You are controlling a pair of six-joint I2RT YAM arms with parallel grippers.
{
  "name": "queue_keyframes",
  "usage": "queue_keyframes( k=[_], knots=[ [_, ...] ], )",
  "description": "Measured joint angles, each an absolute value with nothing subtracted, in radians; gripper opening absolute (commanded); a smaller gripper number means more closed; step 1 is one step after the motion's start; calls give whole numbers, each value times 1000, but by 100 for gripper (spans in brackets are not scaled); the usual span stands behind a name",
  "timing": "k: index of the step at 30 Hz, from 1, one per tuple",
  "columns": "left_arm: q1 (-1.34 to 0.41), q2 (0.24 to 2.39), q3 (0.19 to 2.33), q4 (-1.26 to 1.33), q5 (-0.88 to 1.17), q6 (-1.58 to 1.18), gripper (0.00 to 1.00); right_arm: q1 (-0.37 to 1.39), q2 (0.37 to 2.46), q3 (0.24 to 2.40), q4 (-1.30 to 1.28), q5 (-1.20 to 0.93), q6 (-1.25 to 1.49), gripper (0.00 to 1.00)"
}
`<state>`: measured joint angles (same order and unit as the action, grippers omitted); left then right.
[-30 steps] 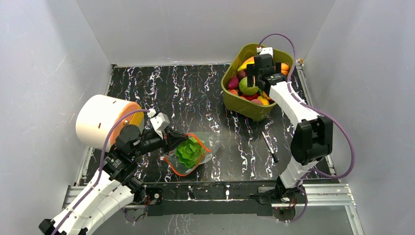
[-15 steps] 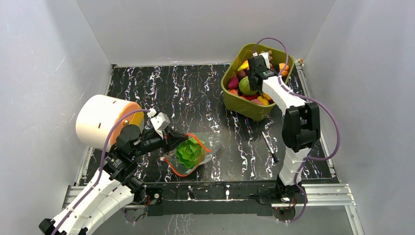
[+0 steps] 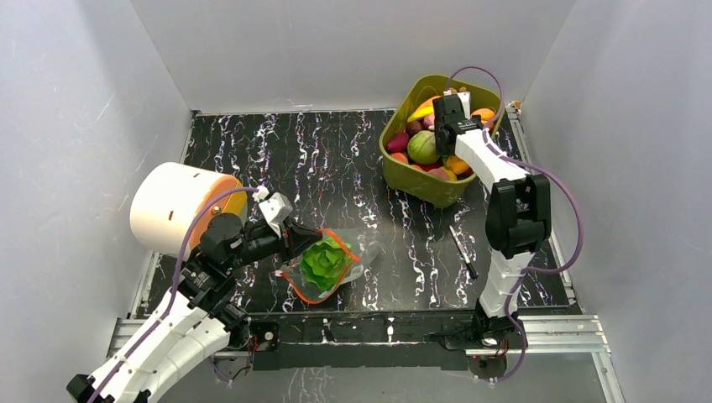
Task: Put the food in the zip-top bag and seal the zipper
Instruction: Pick up the fake vegetable from the bin.
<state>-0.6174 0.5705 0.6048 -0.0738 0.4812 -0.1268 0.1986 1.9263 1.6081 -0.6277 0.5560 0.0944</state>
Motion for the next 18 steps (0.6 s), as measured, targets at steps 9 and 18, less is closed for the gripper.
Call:
queue_keyframes(
  k=[9,18],
  knots=[
    [-617,589,606,-76,478,-127,0,201,1880,1609,-624,500,99,48],
    [-617,583,606,-81,471,-127,0,201,1827,1606,-625,489,91,36]
  ],
)
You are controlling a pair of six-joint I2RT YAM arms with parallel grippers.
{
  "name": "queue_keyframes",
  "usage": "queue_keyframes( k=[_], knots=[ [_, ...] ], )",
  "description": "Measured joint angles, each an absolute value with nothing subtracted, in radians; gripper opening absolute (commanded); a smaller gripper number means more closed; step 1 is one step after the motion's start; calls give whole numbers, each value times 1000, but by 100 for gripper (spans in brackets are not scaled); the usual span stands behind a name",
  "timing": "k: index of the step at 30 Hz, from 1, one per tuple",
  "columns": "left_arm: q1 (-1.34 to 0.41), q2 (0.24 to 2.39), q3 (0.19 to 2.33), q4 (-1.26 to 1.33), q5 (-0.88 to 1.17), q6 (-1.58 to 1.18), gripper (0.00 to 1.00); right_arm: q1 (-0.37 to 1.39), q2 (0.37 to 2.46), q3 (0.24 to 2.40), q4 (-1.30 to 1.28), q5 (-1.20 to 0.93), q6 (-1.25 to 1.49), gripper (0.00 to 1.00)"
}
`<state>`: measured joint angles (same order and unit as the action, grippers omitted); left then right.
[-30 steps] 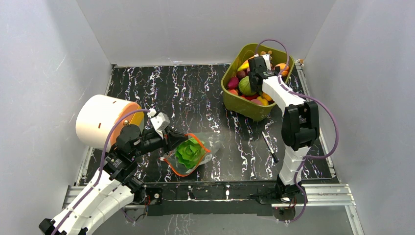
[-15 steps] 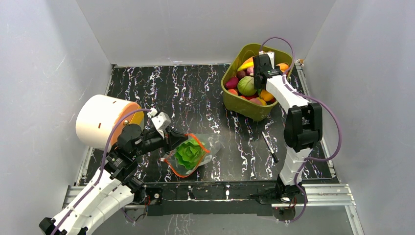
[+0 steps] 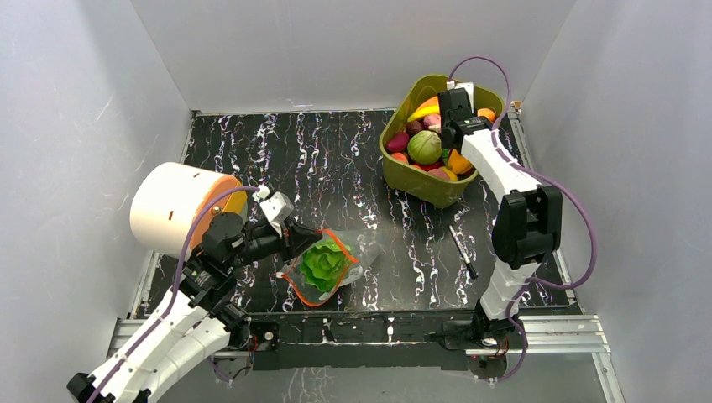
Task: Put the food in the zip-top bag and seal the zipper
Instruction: Pick up the fake vegetable from the bin.
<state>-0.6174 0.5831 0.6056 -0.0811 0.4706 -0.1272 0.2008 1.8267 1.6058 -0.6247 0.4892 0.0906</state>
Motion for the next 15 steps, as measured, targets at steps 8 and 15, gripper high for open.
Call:
queue_keyframes(
  k=[8,15],
  knots=[
    [-617,577,606,-88,463,-123,0,202,1813,1606,-625,491,82,52],
    [-617,563,606,-95,459,-120,0,200,1821,1611,-610,561,107,40]
  ],
)
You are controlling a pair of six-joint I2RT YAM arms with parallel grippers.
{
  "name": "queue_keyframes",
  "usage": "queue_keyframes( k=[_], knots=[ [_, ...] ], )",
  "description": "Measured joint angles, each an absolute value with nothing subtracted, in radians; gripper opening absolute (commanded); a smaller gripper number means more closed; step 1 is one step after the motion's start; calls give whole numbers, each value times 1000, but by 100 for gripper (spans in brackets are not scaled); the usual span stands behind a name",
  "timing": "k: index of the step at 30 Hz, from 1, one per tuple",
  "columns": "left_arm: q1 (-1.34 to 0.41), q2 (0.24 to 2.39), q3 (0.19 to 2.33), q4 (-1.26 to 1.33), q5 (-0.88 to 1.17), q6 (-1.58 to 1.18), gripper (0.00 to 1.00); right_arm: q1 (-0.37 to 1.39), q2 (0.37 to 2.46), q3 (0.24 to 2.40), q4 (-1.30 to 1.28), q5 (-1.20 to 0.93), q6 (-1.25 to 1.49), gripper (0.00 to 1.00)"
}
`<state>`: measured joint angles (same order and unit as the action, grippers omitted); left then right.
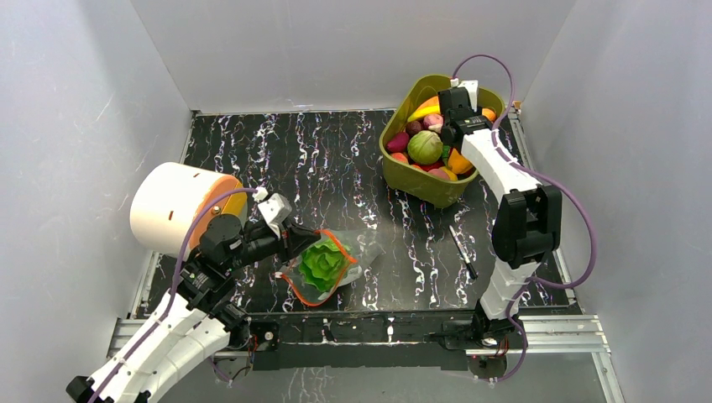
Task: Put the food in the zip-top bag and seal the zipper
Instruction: Pick up the fake vegetable from the bin.
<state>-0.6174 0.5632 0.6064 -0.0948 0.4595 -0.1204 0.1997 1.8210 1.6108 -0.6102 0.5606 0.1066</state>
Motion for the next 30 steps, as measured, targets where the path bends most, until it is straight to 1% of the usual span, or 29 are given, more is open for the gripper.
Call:
queue_keyframes(
  k=[7,18,25,30],
  knots=[
    [-617,540,607,-128,453,-105,0,189,1827,1611,-551,572,158,35],
    [-617,532,607,-137,453,-97,0,132,1871,1618,-527,526,191,34],
    [-617,536,607,-136,453,-97,0,91,1871,1568,-490,448,210,33],
    [-617,545,607,-136,453,-97,0,80,1871,1554,-469,418,230,20]
  ],
)
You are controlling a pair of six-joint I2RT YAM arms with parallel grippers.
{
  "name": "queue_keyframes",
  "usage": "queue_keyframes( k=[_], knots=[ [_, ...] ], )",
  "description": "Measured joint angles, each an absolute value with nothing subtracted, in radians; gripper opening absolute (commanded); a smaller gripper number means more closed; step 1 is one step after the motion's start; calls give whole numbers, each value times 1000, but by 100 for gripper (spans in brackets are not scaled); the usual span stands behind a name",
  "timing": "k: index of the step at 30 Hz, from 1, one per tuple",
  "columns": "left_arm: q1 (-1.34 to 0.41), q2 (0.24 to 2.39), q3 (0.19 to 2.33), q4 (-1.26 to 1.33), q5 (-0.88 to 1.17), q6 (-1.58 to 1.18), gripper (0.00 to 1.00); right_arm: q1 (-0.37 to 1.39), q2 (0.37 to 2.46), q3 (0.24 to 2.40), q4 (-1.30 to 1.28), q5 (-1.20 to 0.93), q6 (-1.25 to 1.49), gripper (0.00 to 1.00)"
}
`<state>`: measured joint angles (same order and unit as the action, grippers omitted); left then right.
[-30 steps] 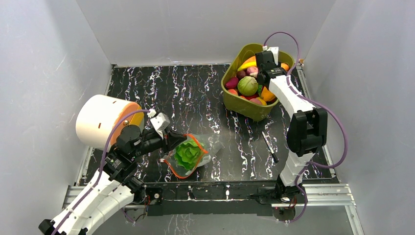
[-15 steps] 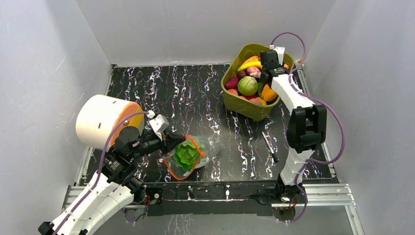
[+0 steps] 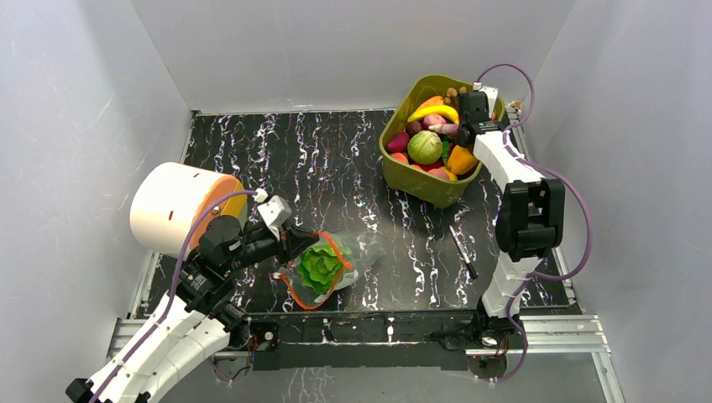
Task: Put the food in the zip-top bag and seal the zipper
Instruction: Pick up the fake vegetable from the bin.
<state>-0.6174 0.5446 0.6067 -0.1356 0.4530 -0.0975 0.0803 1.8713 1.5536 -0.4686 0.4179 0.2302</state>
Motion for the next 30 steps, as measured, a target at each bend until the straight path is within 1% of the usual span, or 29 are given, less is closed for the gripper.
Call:
queue_keyframes(
  k=[3,8,17,26,30],
  knots=[
    [-617,546,607,-136,453,-97,0,80,1871,1542,-451,412,238,14],
    [-617,546,607,-136,453,-97,0,80,1871,1540,-442,405,239,0],
    [-617,548,607,-135,453,-99,0,80,1827,1523,-429,362,224,0],
    [-617,572,609,-95,382,-161,0,83,1688,1523,-427,331,198,0],
    [-617,632,640,-94,351,-207,0,91,1636,1523,-435,326,189,0]
  ],
)
